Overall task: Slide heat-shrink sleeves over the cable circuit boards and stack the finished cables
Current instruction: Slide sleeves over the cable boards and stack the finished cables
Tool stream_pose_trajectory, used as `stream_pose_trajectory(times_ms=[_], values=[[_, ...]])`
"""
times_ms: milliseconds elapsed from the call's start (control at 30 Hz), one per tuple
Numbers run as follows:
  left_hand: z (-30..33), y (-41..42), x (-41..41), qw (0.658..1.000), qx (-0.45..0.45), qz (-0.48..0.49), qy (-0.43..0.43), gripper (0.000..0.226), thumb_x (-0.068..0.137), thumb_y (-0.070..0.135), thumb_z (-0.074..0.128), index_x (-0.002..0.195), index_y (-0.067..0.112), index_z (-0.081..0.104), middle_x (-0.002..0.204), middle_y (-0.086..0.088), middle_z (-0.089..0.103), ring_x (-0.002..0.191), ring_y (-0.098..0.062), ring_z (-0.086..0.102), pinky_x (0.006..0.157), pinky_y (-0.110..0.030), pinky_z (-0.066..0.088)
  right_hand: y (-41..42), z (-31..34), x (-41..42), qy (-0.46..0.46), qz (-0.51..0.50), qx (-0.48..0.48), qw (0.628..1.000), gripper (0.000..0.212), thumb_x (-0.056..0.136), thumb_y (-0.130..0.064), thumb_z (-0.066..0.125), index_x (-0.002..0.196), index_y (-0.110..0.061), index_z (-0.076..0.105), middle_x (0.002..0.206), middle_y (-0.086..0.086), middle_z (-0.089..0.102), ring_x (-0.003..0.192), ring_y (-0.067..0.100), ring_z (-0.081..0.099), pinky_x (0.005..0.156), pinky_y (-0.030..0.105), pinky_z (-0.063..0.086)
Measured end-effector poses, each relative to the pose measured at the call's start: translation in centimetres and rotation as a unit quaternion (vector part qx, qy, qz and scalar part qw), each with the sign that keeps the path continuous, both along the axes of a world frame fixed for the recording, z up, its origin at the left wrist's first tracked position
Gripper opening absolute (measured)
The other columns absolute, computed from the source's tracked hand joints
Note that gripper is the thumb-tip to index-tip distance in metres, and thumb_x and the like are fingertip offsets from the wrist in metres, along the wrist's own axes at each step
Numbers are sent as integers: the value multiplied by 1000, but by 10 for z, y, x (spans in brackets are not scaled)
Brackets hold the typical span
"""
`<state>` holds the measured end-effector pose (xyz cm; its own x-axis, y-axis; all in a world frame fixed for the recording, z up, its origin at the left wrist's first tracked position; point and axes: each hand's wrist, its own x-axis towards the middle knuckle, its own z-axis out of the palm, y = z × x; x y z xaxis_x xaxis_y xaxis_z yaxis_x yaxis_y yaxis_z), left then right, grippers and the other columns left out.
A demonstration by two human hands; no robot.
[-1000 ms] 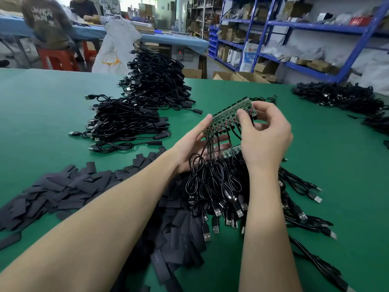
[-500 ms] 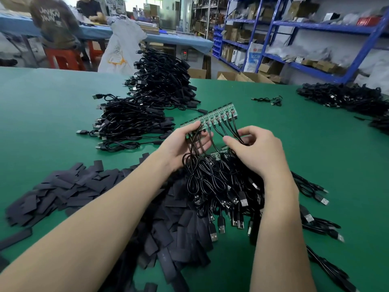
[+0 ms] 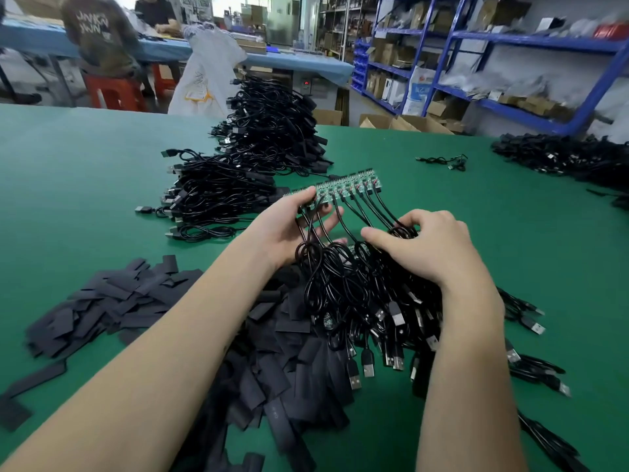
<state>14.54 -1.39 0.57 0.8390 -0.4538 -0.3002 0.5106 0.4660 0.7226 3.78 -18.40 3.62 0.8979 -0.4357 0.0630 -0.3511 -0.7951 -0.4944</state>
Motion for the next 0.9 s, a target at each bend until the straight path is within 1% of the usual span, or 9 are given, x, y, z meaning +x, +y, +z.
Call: stream_pose_trajectory(times_ms=[133, 300, 400, 467, 567, 633, 733, 833, 900], values=[[12, -1, -6, 999, -32, 6, 16, 18, 101, 18, 61, 111, 7, 52, 80, -13, 65, 69, -31, 74, 53, -39, 60, 6, 4, -2, 9, 60, 54, 997, 75, 54, -77, 80, 103, -27, 53, 97, -17, 57, 91, 12, 57, 73, 36, 45], [25, 8, -5, 987, -125, 46, 95, 26, 104, 16, 54, 90, -7, 56, 71, -20, 63, 54, -30, 68, 54, -37, 62, 20, 6, 2, -135, 81, 50, 986, 48, 72, -69, 75, 96, -33, 55, 87, -15, 61, 81, 3, 58, 68, 30, 47], [25, 27, -6, 985, -126, 56, 103, 20, 105, 18, 53, 102, -2, 51, 94, -15, 60, 55, -31, 68, 42, -45, 56, 26, 8, 5, -109, 121, 105, 981, 56, 74, -73, 71, 118, -42, 57, 97, -19, 56, 89, -2, 56, 69, 26, 42], [20, 40, -6, 987, -108, 61, 101, 20, 105, 21, 53, 104, 1, 52, 109, -12, 57, 67, -31, 70, 43, -46, 57, 29, 8, 8, -42, 148, 96, 984, 75, 70, -77, 71, 134, -46, 48, 109, -15, 55, 92, 5, 59, 68, 24, 40], [10, 52, -11, 996, -32, 69, 56, 21, 105, 26, 54, 105, 5, 55, 105, -10, 61, 91, -32, 69, 56, -45, 63, 36, 5, 14, 18, 157, 43, 987, 89, 67, -70, 79, 143, -38, 45, 115, -13, 47, 98, 11, 51, 79, 30, 39], [4, 56, -15, 999, 23, 48, 9, 30, 104, 32, 54, 117, 6, 56, 103, -11, 63, 97, -36, 70, 71, -44, 64, 42, 1, 17, 19, 157, 15, 987, 78, 69, -64, 81, 135, -34, 52, 112, -11, 51, 99, 14, 50, 80, 32, 40], [3, 61, -18, 993, 95, -54, -50, 49, 94, 45, 63, 130, 12, 61, 122, -14, 69, 114, -37, 68, 88, -46, 61, 44, -6, 20, -39, 143, 2, 989, 45, 80, -55, 76, 111, -30, 57, 104, -7, 61, 89, 19, 54, 71, 34, 40], [4, 62, -24, 969, 160, -166, -86, 60, 82, 44, 70, 135, 18, 58, 123, -11, 72, 107, -32, 72, 84, -43, 62, 40, -10, 21, -97, 140, 52, 984, 36, 84, -58, 71, 102, -30, 58, 101, -17, 60, 89, 9, 56, 67, 23, 39], [1, 58, -28, 961, 177, -193, -94, 53, 83, 43, 67, 130, 18, 63, 115, -7, 76, 100, -27, 75, 76, -39, 63, 40, -9, 21, -96, 140, 109, 979, 41, 84, -69, 64, 103, -33, 61, 104, -23, 59, 92, -5, 53, 69, 16, 35]])
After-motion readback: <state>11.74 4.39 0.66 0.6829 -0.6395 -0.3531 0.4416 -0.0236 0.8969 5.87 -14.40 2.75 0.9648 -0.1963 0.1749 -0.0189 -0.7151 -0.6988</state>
